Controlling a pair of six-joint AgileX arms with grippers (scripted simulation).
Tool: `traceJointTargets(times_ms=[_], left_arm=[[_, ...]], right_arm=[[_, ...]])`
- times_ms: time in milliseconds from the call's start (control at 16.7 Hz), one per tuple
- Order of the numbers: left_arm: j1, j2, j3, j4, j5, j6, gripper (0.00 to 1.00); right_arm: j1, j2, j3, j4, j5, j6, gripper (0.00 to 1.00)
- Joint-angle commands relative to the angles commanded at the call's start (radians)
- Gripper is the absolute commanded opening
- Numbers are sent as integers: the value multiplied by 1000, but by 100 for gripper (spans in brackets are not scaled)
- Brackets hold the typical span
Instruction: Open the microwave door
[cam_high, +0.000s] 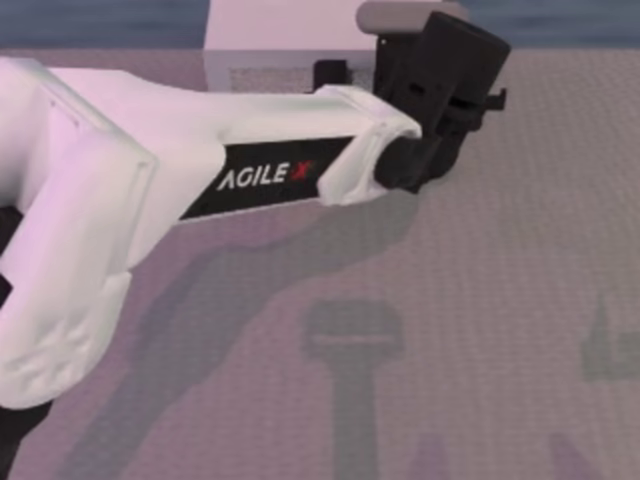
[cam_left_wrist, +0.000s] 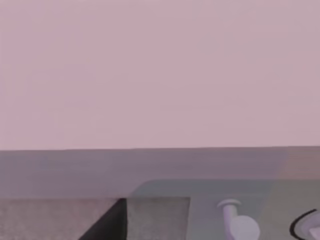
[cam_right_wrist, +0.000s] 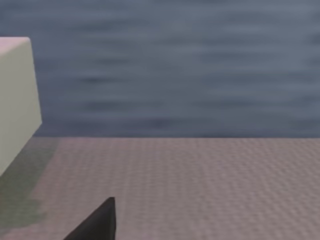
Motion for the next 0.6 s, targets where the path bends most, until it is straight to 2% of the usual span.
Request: traceJointTargets(times_ms=[600], left_arm=[[0,0,0,0,0,0,10]], right_arm=[[0,0,0,0,0,0,100]])
